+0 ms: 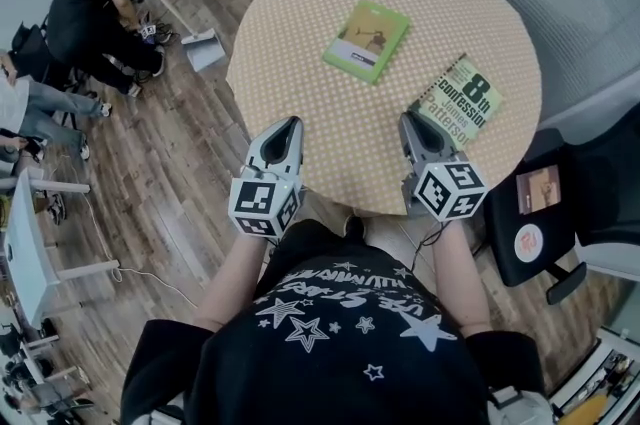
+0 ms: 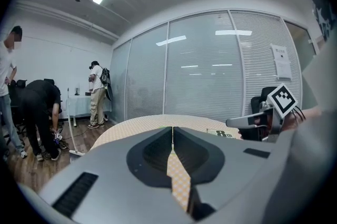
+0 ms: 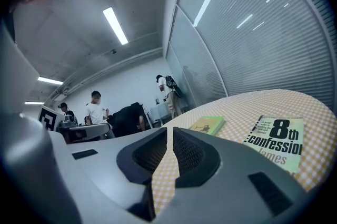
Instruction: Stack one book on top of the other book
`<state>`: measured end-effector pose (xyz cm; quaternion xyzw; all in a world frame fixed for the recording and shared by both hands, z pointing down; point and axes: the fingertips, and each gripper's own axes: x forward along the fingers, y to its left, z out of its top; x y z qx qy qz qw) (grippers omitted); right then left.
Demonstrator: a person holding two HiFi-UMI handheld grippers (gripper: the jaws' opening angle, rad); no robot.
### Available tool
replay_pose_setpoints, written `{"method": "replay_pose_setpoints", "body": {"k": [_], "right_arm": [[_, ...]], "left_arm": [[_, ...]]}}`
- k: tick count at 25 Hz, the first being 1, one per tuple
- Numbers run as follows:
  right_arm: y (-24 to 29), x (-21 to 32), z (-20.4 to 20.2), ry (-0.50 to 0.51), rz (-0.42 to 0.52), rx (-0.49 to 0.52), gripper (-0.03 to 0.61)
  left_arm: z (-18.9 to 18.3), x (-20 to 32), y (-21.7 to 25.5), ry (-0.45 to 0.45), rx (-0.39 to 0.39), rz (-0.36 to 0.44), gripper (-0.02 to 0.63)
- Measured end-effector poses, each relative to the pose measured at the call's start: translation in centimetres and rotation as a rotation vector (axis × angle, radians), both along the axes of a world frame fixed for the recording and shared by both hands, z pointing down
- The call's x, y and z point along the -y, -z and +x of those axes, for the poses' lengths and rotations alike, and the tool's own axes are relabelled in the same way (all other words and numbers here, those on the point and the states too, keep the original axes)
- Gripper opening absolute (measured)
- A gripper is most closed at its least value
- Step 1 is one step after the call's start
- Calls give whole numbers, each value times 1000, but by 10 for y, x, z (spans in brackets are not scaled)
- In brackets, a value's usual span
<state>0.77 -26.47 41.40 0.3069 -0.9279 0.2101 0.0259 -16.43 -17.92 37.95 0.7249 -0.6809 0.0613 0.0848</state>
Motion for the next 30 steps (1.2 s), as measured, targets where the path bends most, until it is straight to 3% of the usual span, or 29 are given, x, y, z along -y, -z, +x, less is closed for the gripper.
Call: {"method": "replay_pose_setpoints", "body": {"k": [5, 18, 30], "right_arm": [[-6, 6, -5, -3, -27, -2, 40], [-25, 38, -38, -108, -101, -30, 40], [-42, 81, -54, -271, -178, -78, 40]], "left_arm": [[-11, 11, -4, 2, 0, -16, 15], [-50, 75, -23, -119, -10, -66, 15], [-91, 161, -41, -246, -59, -125, 17]]}}
